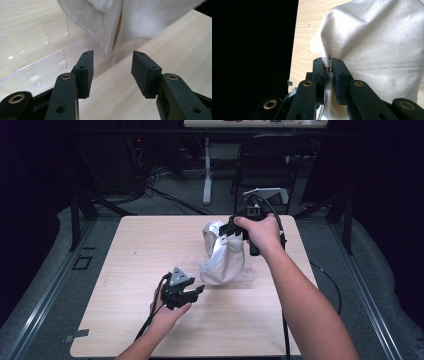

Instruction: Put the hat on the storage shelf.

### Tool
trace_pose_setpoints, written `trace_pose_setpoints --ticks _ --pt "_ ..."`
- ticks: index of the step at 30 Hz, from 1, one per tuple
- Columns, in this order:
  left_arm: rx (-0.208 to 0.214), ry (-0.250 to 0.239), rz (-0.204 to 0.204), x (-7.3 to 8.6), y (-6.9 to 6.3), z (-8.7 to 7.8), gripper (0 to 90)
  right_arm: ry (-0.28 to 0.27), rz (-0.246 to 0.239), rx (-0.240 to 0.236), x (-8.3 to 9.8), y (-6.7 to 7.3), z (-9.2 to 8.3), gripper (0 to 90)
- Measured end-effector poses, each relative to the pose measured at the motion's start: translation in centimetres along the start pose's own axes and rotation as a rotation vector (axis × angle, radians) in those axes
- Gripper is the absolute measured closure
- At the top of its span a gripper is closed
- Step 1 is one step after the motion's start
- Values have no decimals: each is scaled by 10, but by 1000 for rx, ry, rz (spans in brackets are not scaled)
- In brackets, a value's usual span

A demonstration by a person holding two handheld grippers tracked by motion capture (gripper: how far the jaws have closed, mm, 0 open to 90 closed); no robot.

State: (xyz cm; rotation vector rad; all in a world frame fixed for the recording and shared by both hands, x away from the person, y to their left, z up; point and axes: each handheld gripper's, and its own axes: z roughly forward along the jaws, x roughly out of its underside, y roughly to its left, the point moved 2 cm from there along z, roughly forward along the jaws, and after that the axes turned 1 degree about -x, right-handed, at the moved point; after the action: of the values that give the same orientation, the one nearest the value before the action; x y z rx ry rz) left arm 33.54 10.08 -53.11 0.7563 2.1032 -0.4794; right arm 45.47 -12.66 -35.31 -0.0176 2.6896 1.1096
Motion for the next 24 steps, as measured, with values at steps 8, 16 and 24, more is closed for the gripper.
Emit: trace_pose_setpoints --ticks 8,16,24 --pt "-12 3 -19 16 13 -26 508 6 -13 13 -1 5 1 813" --pt "-28 -2 -78 36 27 -34 506 1 -16 12 -1 7 1 792" --pt "-50 -15 -86 43 35 -38 500 -2 -48 12 3 11 1 687"
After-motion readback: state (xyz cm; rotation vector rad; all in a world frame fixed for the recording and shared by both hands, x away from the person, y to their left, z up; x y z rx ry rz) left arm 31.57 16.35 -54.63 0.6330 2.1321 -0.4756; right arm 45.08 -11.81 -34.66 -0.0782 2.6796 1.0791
